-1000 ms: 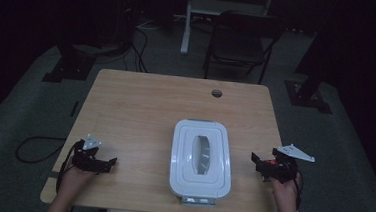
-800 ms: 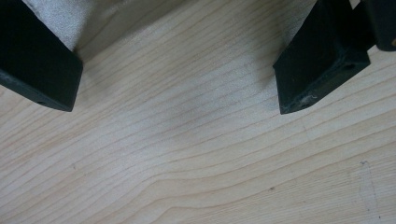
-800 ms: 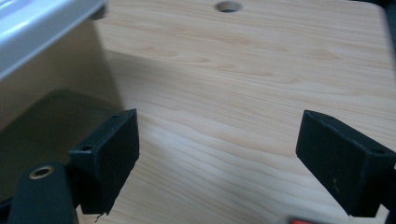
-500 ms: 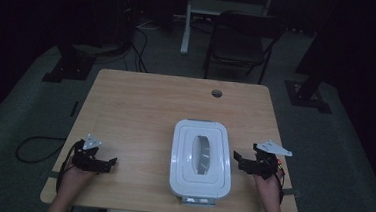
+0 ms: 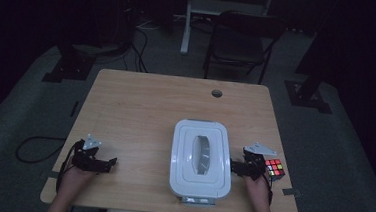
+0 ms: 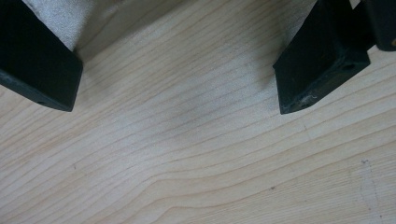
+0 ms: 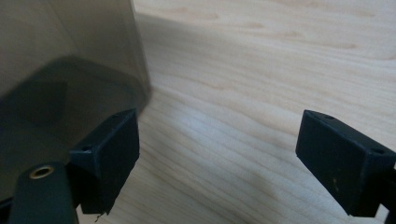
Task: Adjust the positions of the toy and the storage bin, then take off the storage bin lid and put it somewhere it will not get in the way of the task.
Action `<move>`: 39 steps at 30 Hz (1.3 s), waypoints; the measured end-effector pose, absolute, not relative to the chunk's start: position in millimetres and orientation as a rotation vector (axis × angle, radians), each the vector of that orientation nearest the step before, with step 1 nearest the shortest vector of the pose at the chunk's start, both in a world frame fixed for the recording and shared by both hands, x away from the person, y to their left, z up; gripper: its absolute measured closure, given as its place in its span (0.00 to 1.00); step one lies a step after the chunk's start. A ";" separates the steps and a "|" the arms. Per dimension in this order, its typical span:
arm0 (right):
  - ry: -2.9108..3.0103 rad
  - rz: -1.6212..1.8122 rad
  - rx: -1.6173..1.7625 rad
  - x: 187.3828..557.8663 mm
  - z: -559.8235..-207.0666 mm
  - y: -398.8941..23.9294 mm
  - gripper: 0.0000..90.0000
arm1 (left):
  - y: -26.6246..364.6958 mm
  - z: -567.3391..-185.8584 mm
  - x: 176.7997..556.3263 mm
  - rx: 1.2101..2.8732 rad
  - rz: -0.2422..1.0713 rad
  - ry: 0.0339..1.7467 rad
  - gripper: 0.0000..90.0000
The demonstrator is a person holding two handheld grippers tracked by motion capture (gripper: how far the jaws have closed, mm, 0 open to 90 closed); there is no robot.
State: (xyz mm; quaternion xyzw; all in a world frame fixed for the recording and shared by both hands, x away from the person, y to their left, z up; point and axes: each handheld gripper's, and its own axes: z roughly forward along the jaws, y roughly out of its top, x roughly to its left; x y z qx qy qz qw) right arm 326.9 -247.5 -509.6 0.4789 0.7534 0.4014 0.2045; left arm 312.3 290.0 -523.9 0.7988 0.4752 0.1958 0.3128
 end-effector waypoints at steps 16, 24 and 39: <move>2.172 0.928 1.328 333.6 -526.7 -237.9 0.15 | 290.4 -523.9 312.3 2.111 0.513 1.246 0.02; 2.167 0.935 1.361 332.8 -527.1 -238.5 0.15 | 290.9 -523.9 312.5 2.117 0.509 1.235 0.02; 2.164 0.934 1.366 332.6 -527.1 -238.4 0.15 | 291.4 -519.5 316.2 2.158 0.448 1.224 0.02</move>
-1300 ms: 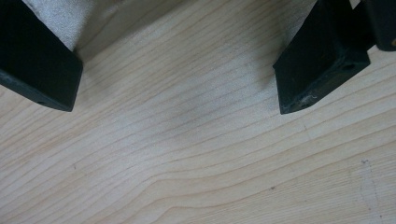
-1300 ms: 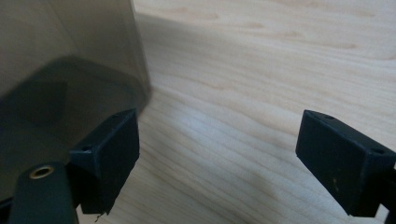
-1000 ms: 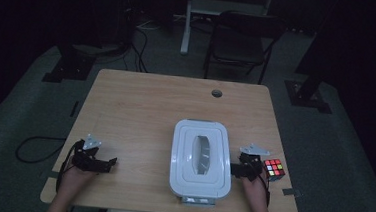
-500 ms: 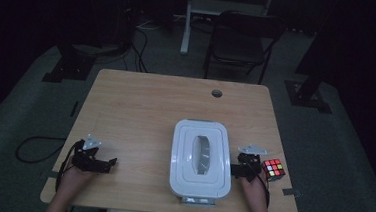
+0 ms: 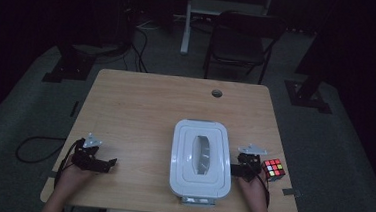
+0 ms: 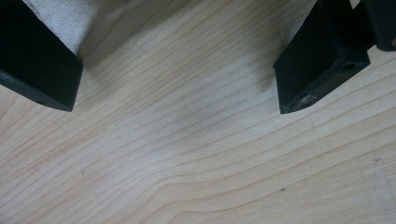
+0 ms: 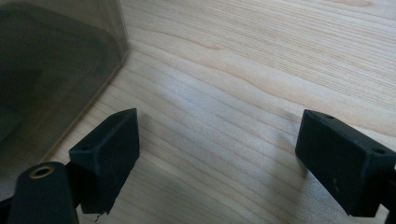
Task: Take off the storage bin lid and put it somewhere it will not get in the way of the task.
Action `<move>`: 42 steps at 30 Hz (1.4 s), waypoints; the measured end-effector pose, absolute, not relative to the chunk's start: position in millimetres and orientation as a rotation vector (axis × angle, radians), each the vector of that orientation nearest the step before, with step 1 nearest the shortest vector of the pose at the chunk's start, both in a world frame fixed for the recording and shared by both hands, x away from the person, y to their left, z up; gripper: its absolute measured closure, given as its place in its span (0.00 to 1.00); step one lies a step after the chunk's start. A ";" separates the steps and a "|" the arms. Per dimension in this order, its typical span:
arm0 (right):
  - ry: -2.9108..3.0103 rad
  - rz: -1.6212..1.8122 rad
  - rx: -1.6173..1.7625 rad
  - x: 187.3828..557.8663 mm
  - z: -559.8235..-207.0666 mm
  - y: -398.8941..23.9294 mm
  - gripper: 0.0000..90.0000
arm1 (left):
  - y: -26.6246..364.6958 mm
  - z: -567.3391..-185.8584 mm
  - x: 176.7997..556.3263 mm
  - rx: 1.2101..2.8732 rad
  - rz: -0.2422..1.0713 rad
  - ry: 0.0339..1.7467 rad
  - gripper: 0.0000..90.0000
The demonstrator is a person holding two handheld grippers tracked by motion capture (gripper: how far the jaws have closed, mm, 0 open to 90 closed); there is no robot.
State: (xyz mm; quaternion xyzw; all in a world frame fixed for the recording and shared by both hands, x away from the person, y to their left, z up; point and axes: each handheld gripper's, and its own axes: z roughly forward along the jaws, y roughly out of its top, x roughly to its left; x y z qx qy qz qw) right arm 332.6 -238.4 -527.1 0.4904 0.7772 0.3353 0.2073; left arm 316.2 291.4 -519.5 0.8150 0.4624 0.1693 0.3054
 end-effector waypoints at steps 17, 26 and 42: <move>2.163 0.935 1.365 332.6 -527.2 -238.3 0.15 | 258.8 -470.8 307.0 2.187 0.396 1.090 0.02; 2.164 0.934 1.365 332.6 -527.2 -238.4 0.15 | 227.5 -436.7 300.5 2.217 0.409 0.942 0.02; 2.164 0.934 1.365 332.6 -527.2 -238.3 0.15 | 194.4 -403.0 293.4 2.174 0.345 0.774 0.02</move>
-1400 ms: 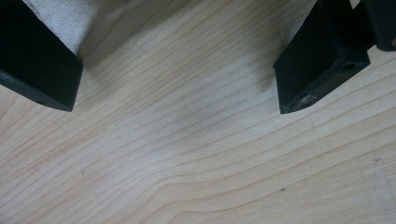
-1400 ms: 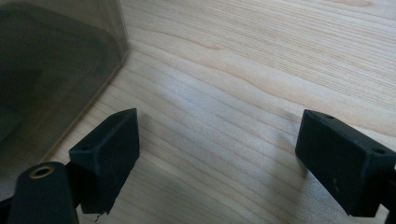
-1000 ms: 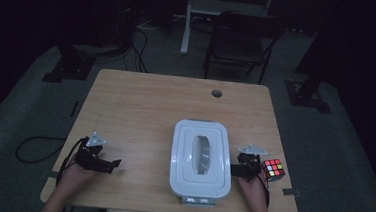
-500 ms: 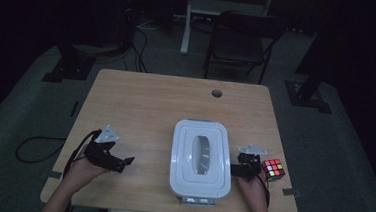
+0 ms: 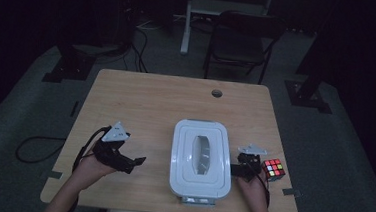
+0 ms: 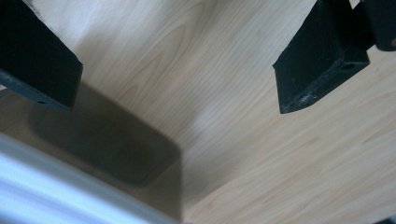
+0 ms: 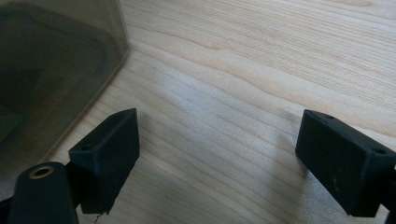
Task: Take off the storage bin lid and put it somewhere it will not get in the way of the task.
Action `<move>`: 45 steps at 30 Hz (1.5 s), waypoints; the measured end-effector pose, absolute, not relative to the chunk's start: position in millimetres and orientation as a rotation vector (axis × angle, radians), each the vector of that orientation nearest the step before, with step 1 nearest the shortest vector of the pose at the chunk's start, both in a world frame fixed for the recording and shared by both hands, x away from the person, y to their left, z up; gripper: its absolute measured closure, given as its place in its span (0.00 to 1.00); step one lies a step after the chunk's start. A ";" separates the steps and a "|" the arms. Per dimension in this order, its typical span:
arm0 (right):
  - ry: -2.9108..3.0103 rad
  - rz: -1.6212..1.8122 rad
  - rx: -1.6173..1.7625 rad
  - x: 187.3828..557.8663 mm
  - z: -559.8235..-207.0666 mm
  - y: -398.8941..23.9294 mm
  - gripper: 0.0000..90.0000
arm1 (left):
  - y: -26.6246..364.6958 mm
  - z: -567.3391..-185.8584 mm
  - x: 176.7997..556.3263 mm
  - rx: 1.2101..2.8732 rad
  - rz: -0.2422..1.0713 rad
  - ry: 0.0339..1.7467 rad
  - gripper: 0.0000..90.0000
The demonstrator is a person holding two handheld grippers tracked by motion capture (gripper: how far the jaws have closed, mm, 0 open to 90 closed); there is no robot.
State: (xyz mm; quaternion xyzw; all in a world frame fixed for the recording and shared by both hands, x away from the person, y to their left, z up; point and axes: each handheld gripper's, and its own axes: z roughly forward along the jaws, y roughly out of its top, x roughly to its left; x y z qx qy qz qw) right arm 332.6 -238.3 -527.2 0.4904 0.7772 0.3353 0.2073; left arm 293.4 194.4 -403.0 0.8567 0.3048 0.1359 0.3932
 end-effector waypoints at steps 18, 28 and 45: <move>2.164 0.934 1.366 332.6 -527.2 -238.3 0.15 | 139.4 -388.0 290.7 2.171 0.244 0.582 0.02; 2.164 0.934 1.366 332.6 -527.2 -238.3 0.15 | 106.8 -381.1 292.3 2.161 0.206 0.485 0.02; 2.164 0.933 1.365 332.6 -527.2 -238.3 0.15 | 57.0 -386.3 300.2 2.173 0.105 0.394 0.02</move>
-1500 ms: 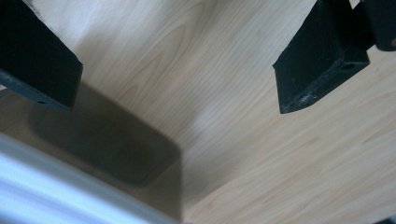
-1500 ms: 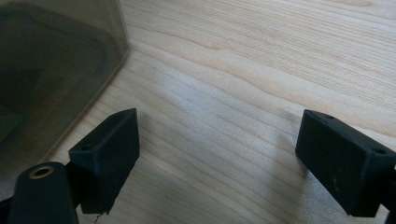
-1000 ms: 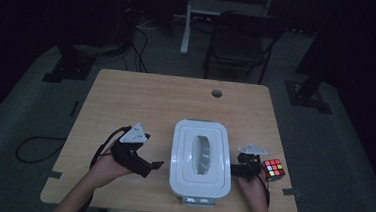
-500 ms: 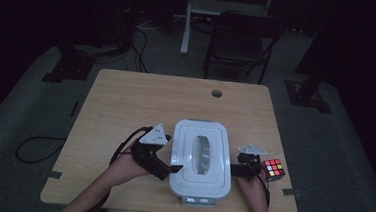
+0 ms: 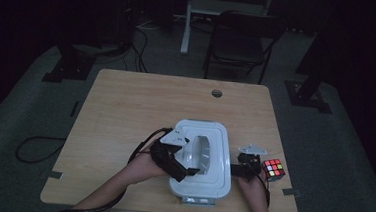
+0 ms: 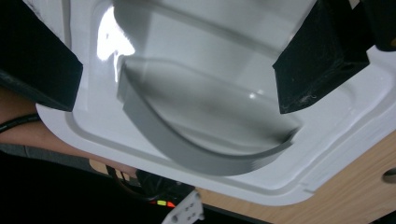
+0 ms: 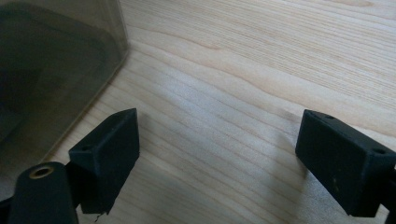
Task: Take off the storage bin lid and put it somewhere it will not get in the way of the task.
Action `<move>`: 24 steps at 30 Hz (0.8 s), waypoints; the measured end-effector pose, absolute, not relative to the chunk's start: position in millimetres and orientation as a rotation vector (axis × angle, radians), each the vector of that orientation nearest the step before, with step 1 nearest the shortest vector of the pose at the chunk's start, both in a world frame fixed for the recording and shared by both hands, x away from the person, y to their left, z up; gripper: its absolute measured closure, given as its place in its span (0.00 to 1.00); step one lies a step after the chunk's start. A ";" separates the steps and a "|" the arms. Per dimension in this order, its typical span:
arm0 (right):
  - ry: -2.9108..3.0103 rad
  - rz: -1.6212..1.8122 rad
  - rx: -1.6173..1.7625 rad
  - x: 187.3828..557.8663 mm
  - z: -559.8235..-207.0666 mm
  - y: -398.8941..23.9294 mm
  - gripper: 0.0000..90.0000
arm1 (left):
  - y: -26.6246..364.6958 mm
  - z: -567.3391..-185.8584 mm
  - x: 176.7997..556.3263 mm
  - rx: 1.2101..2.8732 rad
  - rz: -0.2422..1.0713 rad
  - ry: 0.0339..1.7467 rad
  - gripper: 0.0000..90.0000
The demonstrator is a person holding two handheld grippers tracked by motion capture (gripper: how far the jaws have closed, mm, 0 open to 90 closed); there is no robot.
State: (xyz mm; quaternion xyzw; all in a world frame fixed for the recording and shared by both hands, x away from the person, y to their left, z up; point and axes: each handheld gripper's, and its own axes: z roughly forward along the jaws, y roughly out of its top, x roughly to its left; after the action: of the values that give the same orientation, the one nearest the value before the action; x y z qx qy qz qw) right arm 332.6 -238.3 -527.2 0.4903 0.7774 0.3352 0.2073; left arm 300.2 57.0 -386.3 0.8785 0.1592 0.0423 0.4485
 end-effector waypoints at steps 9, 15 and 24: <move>2.165 0.934 1.365 332.6 -527.2 -238.4 0.15 | 36.4 -390.8 305.0 2.212 0.096 0.396 0.05; 2.165 0.933 1.365 332.6 -527.1 -238.4 0.15 | 27.2 -393.5 308.0 2.210 0.081 0.392 0.09; 2.166 0.933 1.365 332.6 -527.1 -238.4 0.15 | 21.7 -396.4 310.1 2.194 0.054 0.374 0.37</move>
State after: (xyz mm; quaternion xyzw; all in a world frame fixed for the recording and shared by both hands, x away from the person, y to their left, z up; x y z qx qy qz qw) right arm 332.6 -238.4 -527.1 0.4902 0.7776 0.3350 0.2069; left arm 310.1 21.7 -396.4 0.8841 0.1506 0.0216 0.4418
